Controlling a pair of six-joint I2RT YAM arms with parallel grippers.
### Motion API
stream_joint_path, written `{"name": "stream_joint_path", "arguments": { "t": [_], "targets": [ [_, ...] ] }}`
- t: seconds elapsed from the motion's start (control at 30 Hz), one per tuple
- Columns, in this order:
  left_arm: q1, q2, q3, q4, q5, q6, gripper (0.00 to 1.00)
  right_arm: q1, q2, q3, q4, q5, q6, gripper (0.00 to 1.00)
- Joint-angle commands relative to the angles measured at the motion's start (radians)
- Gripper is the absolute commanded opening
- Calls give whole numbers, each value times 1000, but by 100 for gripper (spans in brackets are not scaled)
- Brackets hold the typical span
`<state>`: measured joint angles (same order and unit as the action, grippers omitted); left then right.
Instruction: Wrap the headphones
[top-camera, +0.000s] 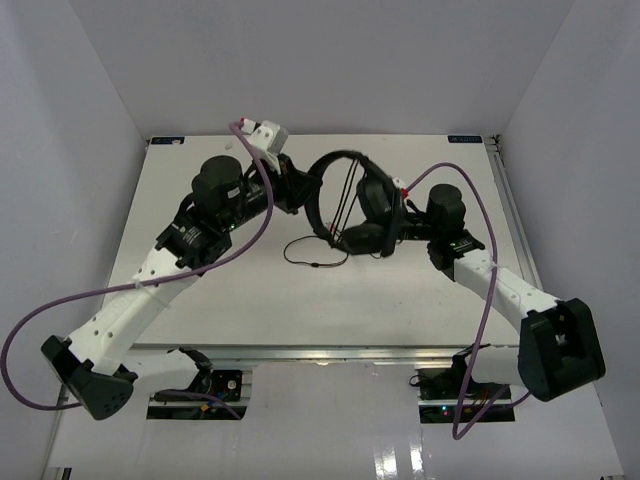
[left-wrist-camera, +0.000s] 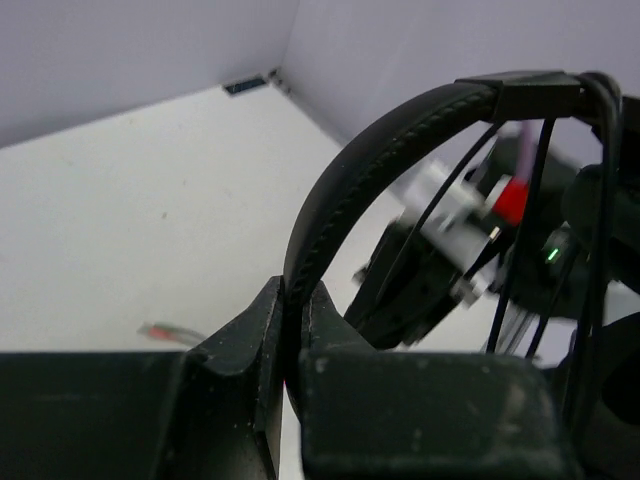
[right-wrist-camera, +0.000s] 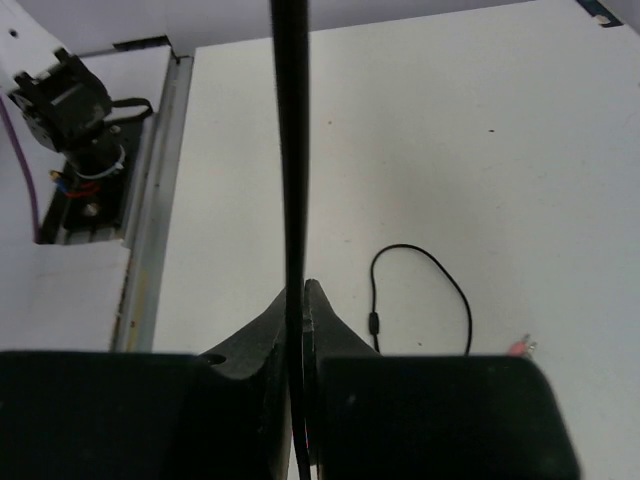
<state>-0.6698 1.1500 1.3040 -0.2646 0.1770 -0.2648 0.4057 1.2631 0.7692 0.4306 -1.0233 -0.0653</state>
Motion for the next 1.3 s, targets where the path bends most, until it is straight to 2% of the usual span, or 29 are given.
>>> {"name": "stream_joint_path", "arguments": {
  "t": [0.0, 0.07, 0.13, 0.2, 0.27, 0.3, 0.37, 0.43, 0.57, 0.67, 0.8, 0.9, 1.0, 1.1, 1.2, 1.23, 1.27],
  "targets": [
    [-1, 65, 180, 253, -128, -234, 0, 19, 104, -5, 315, -107, 329, 8],
    [-1, 93, 242, 237, -260, -245, 0, 28, 121, -24, 403, -116, 372, 8],
    [0, 136, 320, 169, -461, -263, 0, 30, 110, -78, 498, -116, 448, 8],
    [2, 157, 368, 131, -638, -254, 0, 33, 75, -127, 526, -108, 445, 8],
    [9, 184, 397, 101, -745, -241, 0, 44, 33, -151, 504, -90, 428, 8],
    [12, 199, 398, 100, -749, -242, 0, 52, 32, -151, 500, -80, 407, 8],
    [28, 233, 417, 69, -851, -246, 0, 91, -27, -136, 323, -38, 285, 8],
    [48, 277, 420, 64, -884, -237, 0, 127, -62, -114, 189, -7, 182, 8],
    [84, 335, 422, 47, -921, -192, 0, 151, -105, -82, 41, 44, 72, 8],
    [108, 375, 384, 54, -946, -94, 0, 154, -126, -28, -112, 93, -34, 8],
    [110, 425, 297, 66, -968, 131, 0, 158, -157, 98, -353, 218, -234, 8],
    [110, 400, 120, 110, -932, 243, 0, 170, -175, 239, -588, 343, -416, 8],
    [106, 329, -29, 128, -802, 336, 0, 194, -180, 328, -696, 494, -530, 8],
    [82, 223, -174, 130, -604, 410, 0, 199, -172, 389, -712, 673, -632, 8],
    [76, 92, -272, 137, -329, 406, 0, 198, -145, 415, -683, 743, -657, 8],
    [76, 68, -310, 140, -275, 409, 0, 197, -131, 415, -664, 761, -656, 8],
    [76, 20, -343, 149, -155, 408, 0, 196, -119, 408, -650, 771, -649, 8]
  ]
}}
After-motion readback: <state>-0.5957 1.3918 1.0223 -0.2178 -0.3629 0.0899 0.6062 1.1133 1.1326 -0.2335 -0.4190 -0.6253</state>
